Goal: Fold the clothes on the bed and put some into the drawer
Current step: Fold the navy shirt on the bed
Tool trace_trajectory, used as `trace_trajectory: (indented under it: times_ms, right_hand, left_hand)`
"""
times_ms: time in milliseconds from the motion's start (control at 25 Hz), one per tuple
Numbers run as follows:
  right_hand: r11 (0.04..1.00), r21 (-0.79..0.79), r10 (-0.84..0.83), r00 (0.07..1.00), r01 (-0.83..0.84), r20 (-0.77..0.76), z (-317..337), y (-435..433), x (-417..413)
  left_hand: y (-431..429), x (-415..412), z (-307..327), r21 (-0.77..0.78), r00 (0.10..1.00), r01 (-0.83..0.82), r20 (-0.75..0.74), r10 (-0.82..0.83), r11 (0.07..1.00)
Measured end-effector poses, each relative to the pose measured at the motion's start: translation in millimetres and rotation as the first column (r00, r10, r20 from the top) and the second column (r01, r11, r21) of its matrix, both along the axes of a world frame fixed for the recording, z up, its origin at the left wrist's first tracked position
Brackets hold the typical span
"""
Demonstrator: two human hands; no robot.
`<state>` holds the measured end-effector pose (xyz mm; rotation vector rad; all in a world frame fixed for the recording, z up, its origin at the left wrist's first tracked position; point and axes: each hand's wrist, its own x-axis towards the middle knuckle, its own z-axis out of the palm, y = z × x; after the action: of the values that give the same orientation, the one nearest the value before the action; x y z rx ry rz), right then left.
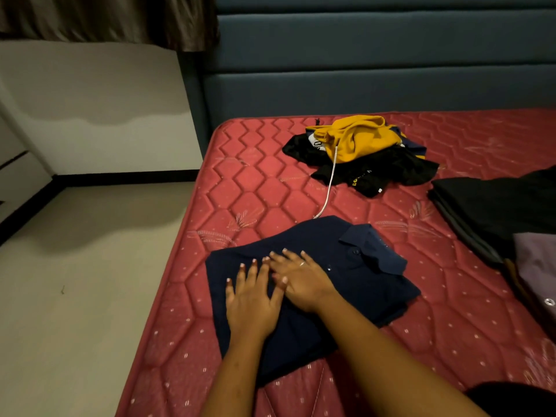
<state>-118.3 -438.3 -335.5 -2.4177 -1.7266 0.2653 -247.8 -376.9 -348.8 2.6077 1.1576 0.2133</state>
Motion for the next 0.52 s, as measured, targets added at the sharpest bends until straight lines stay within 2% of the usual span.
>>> trace_trajectory:
  times_ms: [120, 280, 320, 400, 440, 480, 520]
  right_hand:
    - [0.994, -0.005, -0.112, 0.994, 0.112, 0.010, -2, 0, 13]
    - [0.972, -0.126, -0.202, 0.979, 0.198, -0.015, 15, -2, 16]
    - [0.971, -0.114, -0.215, 0.976, 0.210, -0.028, 23, -10, 22]
    - [0.935, 0.073, -0.348, 0.937, 0.346, 0.018, 34, -44, 42]
    - [0.857, 0.192, -0.493, 0.870, 0.479, 0.032, 36, -66, 56]
    - [0.736, 0.234, -0.650, 0.760, 0.635, -0.017, 35, -91, 69]
    - [0.600, 0.166, -0.772, 0.621, 0.782, -0.137, 33, -113, 78]
  left_hand:
    - [3, 3, 3, -0.010, 0.990, -0.108, -0.086, 0.107, 0.994]
    - [-1, -13, 3, -0.059, 0.971, -0.235, -0.063, 0.232, 0.970]
    - [0, -19, 3, -0.064, 0.965, -0.261, -0.042, 0.259, 0.963]
    - [-3, -27, 2, -0.088, 0.949, -0.302, 0.061, 0.308, 0.949]
    - [-6, -30, 4, -0.118, 0.929, -0.324, 0.149, 0.340, 0.939]
    - [-11, -32, 7, -0.163, 0.896, -0.349, 0.230, 0.380, 0.923]
    - [-17, -34, 11, -0.215, 0.858, -0.381, 0.280, 0.430, 0.899]
